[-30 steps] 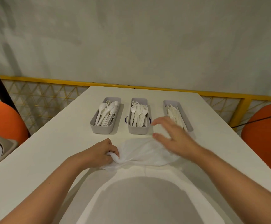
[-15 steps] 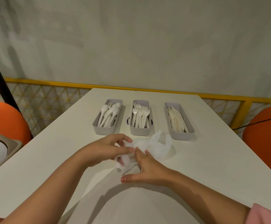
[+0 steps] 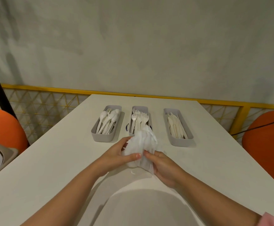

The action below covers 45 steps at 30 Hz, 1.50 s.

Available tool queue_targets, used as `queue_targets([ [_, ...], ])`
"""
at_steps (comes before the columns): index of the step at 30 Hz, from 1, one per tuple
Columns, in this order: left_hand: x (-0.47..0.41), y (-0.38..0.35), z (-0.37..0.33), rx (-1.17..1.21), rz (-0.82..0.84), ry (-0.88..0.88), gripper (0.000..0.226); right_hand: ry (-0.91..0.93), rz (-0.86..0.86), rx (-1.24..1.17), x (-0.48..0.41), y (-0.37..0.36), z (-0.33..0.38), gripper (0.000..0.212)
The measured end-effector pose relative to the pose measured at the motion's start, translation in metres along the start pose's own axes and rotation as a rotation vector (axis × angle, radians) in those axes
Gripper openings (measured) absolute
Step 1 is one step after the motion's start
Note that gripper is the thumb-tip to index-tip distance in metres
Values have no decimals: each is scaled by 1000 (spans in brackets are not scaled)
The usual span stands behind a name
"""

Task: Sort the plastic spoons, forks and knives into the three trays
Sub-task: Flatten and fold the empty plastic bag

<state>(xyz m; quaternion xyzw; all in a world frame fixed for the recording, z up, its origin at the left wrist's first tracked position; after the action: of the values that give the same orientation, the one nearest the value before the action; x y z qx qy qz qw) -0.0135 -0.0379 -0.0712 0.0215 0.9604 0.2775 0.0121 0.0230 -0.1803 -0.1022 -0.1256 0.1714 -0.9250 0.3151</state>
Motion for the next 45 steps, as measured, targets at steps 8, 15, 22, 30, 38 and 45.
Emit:
queue_targets([
  [8, -21, -22, -5, -282, 16, 39, 22, 462, -384, 445, 19, 13, 35, 46],
  [15, -33, -32, -12, -543, 11, 90, 26, 813, 43, 1315, 31, -21, 30, 49],
  [22, -18, -13, -7, -462, -66, -215, 59, 144, 160, 1366, 12, 18, -1, 79],
  [30, -12, -11, 15, -472, -60, -228, 15, 189, -52, 764, 5, 29, 16, 26],
  [38, -56, -13, 14, -408, -165, 62, 29, 216, -452, 688, -27, 40, 36, 24],
  [45, -61, -14, 22, -625, -244, 79, 17, 3, -488, 1199, -36, 29, 29, 63],
])
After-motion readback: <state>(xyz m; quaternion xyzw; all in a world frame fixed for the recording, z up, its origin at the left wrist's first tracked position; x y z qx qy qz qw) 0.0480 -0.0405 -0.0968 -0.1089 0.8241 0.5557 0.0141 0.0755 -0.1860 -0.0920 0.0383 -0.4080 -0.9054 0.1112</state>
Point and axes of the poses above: each hand's wrist, its own x-axis away from the middle knuckle, its own y-axis out of the back of the hand, z = x × y, the point moved 5 cm from there along -x, towards the middle knuckle, and after that the axes turned 14 degrees about -x, right-handed, at the moved point
